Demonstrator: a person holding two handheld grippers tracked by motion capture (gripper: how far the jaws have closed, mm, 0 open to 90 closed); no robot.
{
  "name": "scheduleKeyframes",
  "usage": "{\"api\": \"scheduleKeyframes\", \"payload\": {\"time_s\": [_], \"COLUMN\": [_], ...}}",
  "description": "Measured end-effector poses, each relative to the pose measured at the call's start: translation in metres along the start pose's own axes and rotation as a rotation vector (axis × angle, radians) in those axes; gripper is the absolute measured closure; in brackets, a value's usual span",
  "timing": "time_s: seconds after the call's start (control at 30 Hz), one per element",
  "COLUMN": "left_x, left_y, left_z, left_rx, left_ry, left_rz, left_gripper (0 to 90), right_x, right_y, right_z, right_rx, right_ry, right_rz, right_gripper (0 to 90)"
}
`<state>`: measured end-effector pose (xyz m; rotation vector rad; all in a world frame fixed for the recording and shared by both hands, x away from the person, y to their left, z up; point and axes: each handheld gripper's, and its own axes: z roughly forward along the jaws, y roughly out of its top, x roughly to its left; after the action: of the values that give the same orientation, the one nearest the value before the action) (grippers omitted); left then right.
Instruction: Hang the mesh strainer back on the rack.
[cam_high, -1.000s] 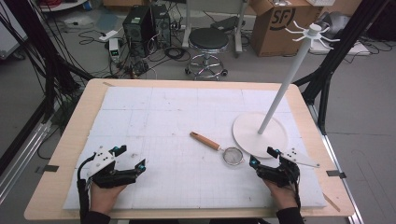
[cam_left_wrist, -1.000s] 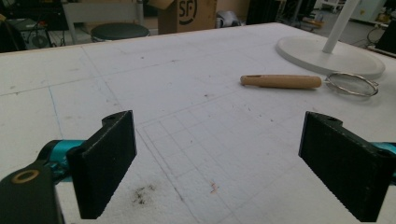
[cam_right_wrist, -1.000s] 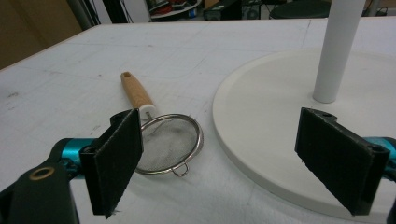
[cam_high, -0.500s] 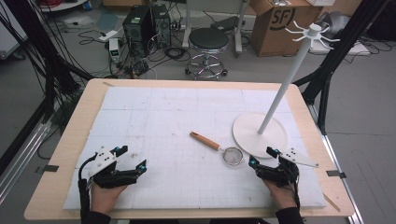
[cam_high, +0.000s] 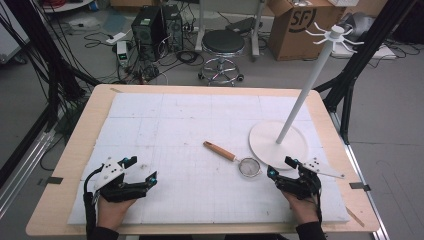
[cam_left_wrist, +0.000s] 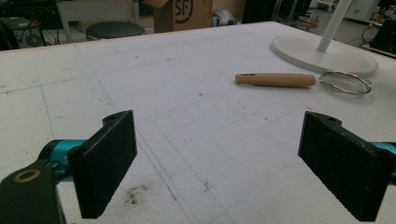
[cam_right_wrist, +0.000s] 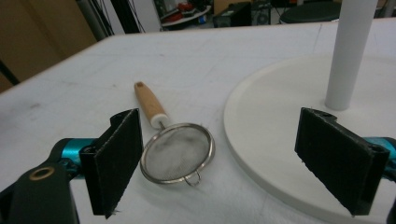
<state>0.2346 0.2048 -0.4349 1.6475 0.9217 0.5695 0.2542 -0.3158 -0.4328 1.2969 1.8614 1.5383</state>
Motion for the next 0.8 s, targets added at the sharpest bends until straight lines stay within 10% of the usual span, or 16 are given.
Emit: {"api": "scheduleKeyframes", "payload": {"time_s": [0.23,0.8], "left_x": [0.001,-0.001], "left_y": [0.0,0.002], "left_z": [-0.001,0.003], "left_rx": [-0.01,-0.029], "left_ry": [-0.012,-0.028], "left_rz": [-0.022,-0.027], "left_gripper": [12.1,12.1], "right_x": [-0.003,0.015], "right_y": [0.017,0.032], "right_z": [0.0,0.034], "right_rx": [-0.036,0.07], "right_ry": [0.029,0.128], "right_rz": [0.068,-0.004], "right_gripper": [14.2,15.8]}}
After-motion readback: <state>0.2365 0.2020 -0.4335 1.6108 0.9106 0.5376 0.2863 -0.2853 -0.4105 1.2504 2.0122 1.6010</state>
